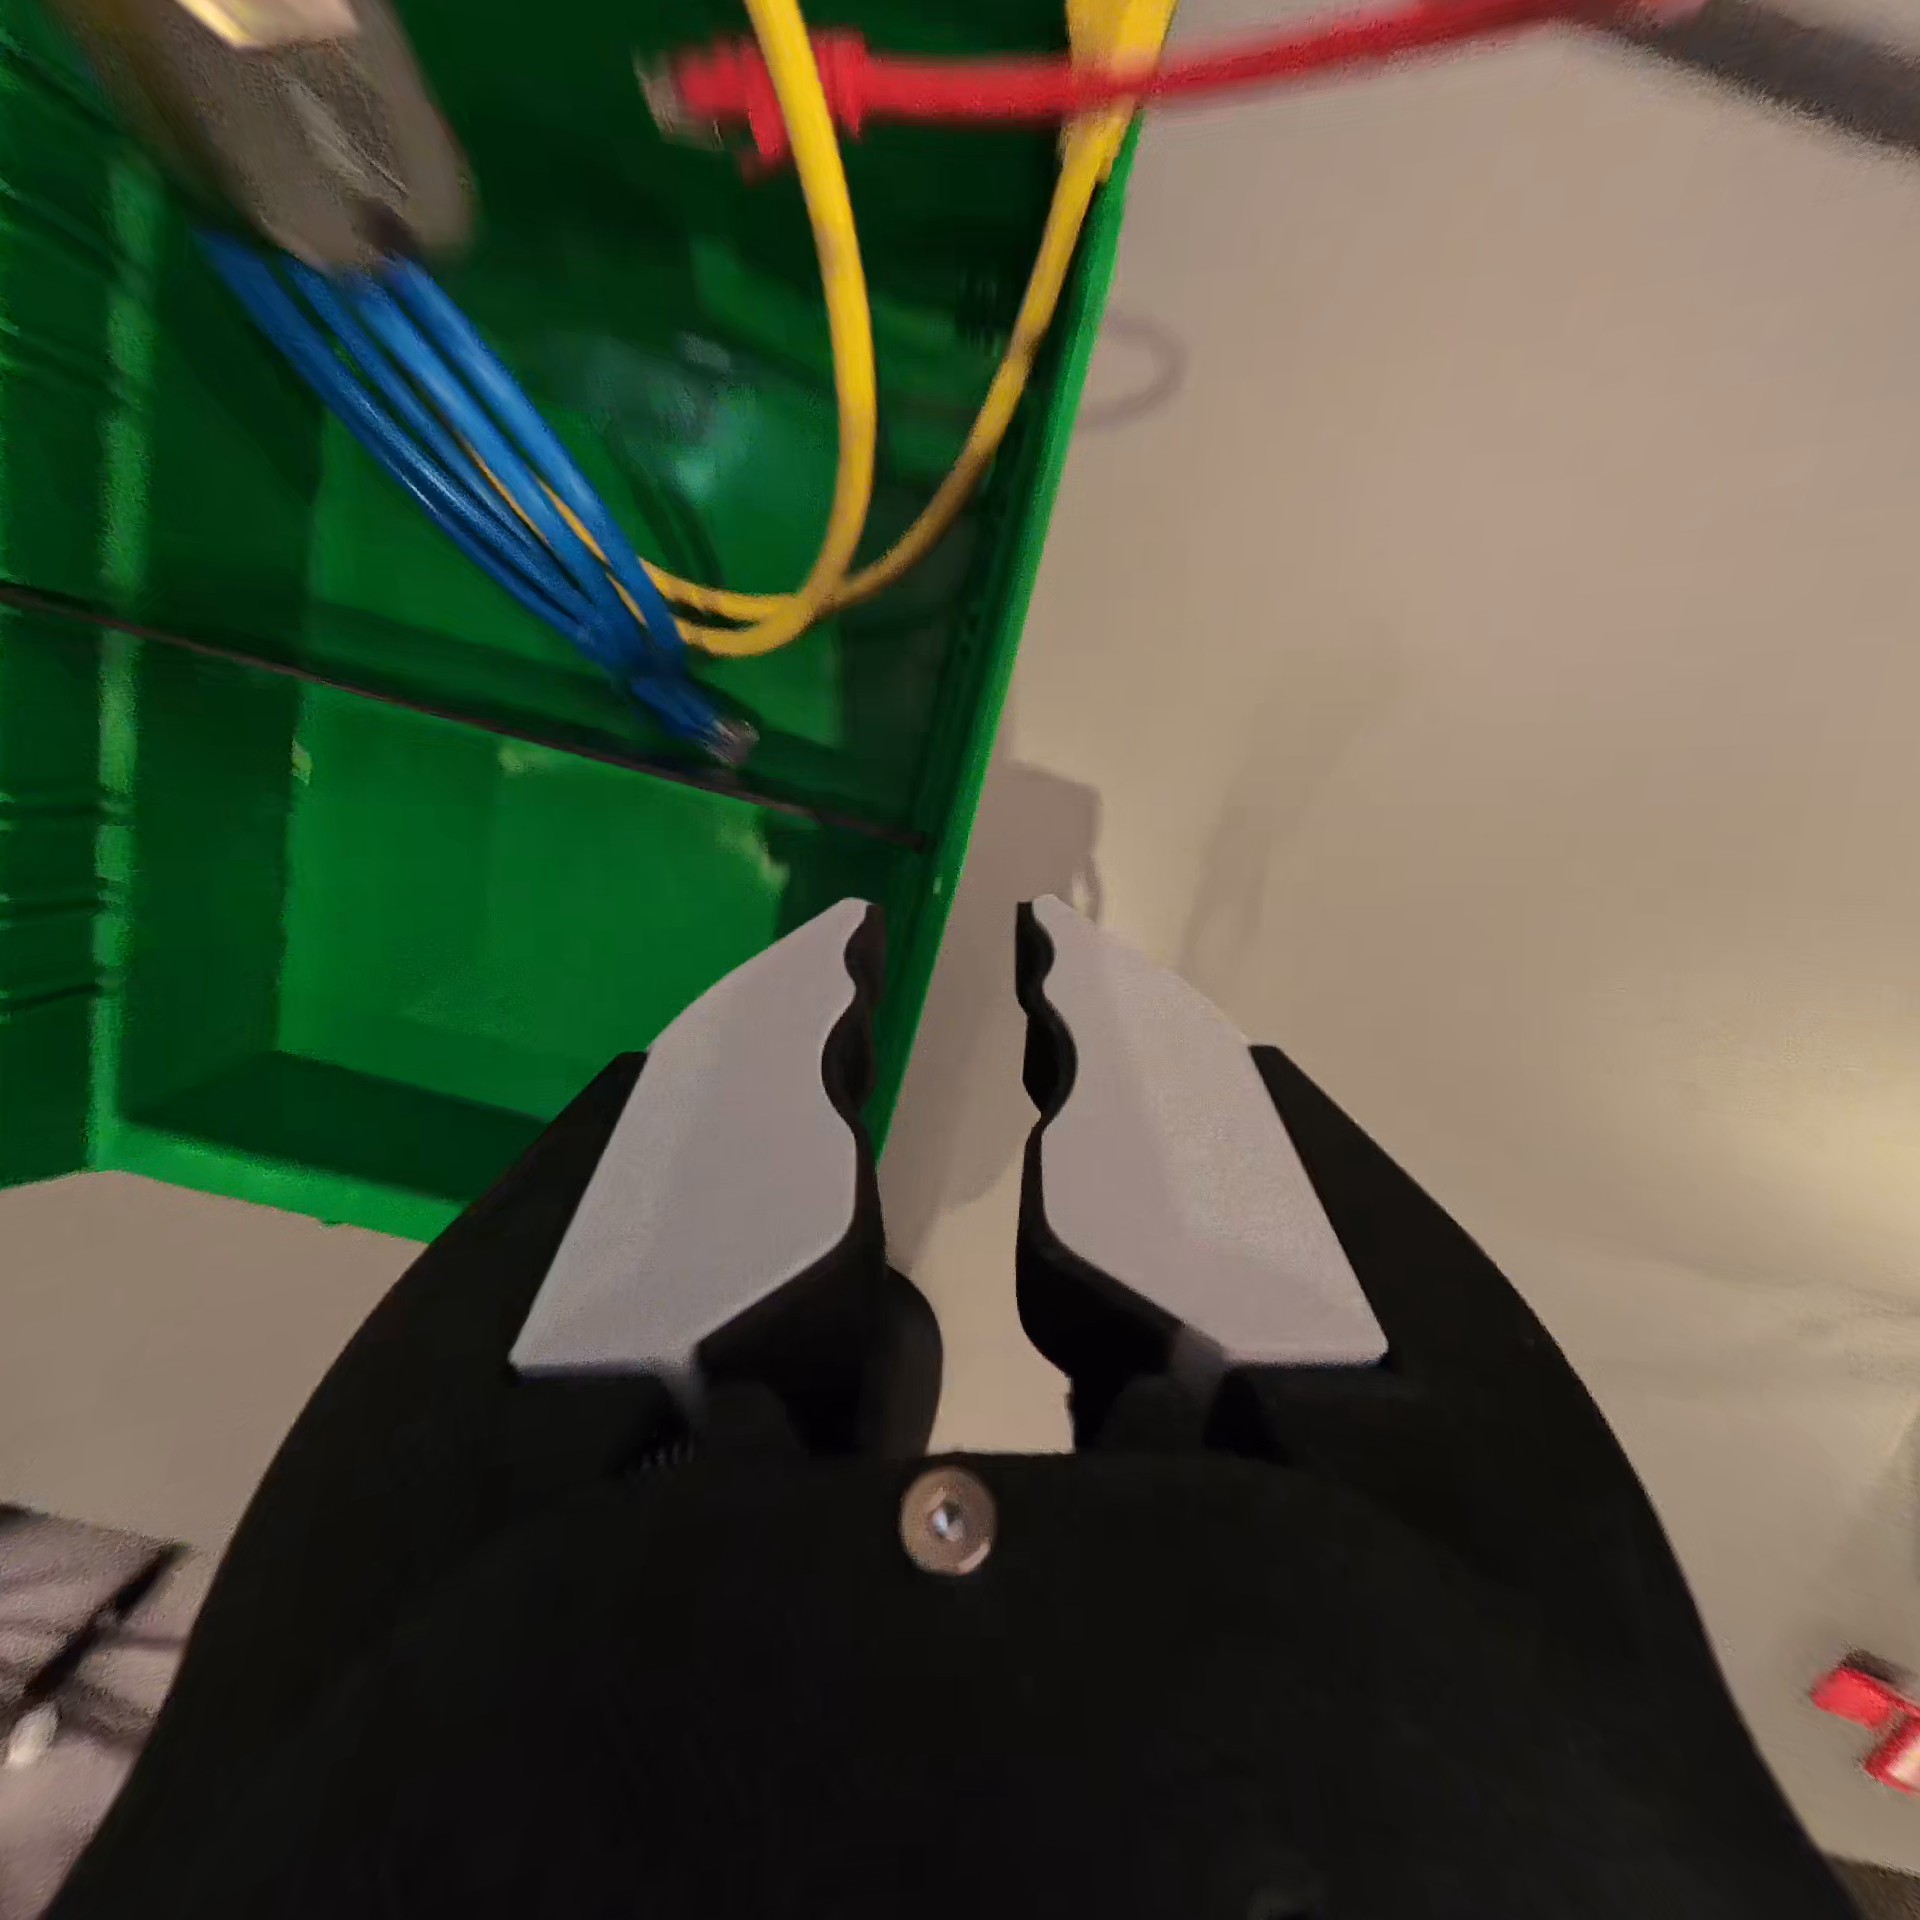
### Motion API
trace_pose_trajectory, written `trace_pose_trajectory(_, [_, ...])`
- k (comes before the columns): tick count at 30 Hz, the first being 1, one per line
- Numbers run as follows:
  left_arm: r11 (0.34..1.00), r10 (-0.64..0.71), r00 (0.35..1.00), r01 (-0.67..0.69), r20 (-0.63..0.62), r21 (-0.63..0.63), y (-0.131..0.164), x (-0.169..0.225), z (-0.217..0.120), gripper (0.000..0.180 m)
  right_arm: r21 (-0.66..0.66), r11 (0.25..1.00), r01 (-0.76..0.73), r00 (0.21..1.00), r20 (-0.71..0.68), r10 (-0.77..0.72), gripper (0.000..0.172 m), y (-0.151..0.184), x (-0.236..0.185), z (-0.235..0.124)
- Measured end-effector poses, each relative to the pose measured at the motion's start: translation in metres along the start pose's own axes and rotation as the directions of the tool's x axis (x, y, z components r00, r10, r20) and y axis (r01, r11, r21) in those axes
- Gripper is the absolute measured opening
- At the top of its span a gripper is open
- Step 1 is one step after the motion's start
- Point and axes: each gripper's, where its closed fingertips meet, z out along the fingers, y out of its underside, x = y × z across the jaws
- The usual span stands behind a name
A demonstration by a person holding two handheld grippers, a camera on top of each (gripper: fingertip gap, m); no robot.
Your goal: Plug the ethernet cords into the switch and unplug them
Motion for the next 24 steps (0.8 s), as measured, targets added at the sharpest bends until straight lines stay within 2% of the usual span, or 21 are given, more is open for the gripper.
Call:
trace_pose_trajectory(2, [0.998, 0.009, 1.000, -0.008, -0.011, 0.060, -0.001, 0.000, -0.013, 0.039, 0.212, 0.977, 0.016, 0.999, -0.034, -0.009, 0.027, -0.022, -0.012, -0.041])
trace_pose_trajectory(3, [0.996, 0.012, 1.000, -0.011, -0.009, 0.091, -0.001, -0.002, -0.020, 0.039, 0.356, 0.933, 0.049, 0.999, -0.022, -0.044, 0.027, -0.038, -0.030, -0.064])
trace_pose_trajectory(4, [0.992, 0.012, 1.000, -0.011, -0.010, 0.123, 0.000, -0.004, -0.027, 0.038, 0.525, 0.845, 0.098, 0.992, 0.017, -0.125, 0.026, -0.056, -0.059, -0.090])
trace_pose_trajectory(5, [0.988, 0.009, 1.000, -0.007, -0.017, 0.153, 0.000, -0.005, -0.034, 0.037, 0.697, 0.705, 0.135, 0.962, 0.078, -0.261, 0.026, -0.069, -0.101, -0.118])
trace_pose_trajectory(6, [0.983, 0.009, 1.000, -0.004, -0.028, 0.185, 0.001, -0.006, -0.040, 0.036, 0.822, 0.553, 0.132, 0.907, 0.125, -0.403, 0.025, -0.072, -0.142, -0.142])
trace_pose_trajectory(7, [0.976, 0.012, 0.999, -0.004, -0.040, 0.217, 0.001, -0.007, -0.046, 0.036, 0.880, 0.467, 0.088, 0.860, 0.170, -0.482, 0.028, -0.072, -0.171, -0.158])
trace_pose_trajectory(8, [0.969, 0.016, 0.999, -0.003, -0.051, 0.248, 0.001, -0.008, -0.051, 0.035, 0.865, 0.501, 0.039, 0.838, 0.245, -0.488, 0.028, -0.072, -0.191, -0.160])
trace_pose_trajectory(10, [0.955, 0.018, 0.997, 0.005, -0.073, 0.296, 0.002, -0.010, -0.060, 0.035, 0.779, 0.627, 0.011, 0.786, 0.381, -0.487, 0.037, -0.069, -0.229, -0.145])
trace_pose_trajectory(11, [0.949, 0.018, 0.997, 0.008, -0.080, 0.314, 0.002, -0.011, -0.063, 0.035, 0.729, 0.685, 0.012, 0.785, 0.417, -0.458, 0.037, -0.069, -0.242, -0.132])
trace_pose_trajectory(13, [0.937, 0.021, 0.995, 0.013, -0.096, 0.348, 0.004, -0.012, -0.070, 0.034, 0.605, 0.791, 0.087, 0.817, 0.411, -0.404, 0.035, -0.061, -0.258, -0.093])
trace_pose_trajectory(16, [0.920, 0.043, 0.993, 0.006, -0.115, 0.392, 0.004, -0.010, -0.079, 0.033, 0.370, 0.908, 0.194, 0.898, 0.305, -0.317, 0.036, -0.040, -0.254, -0.031])
trace_pose_trajectory(19, [0.903, 0.076, 0.990, -0.016, -0.121, 0.430, 0.003, -0.006, -0.087, 0.032, 0.189, 0.976, 0.112, 0.929, 0.329, -0.170, 0.036, -0.026, -0.253, -0.004])
trace_pose_trajectory(24, [0.882, 0.121, 0.983, -0.041, -0.141, 0.470, 0.001, -0.001, -0.094, 0.032, 0.078, 0.997, 0.001, 0.951, 0.307, -0.025, 0.034, -0.026, -0.251, 0.014])
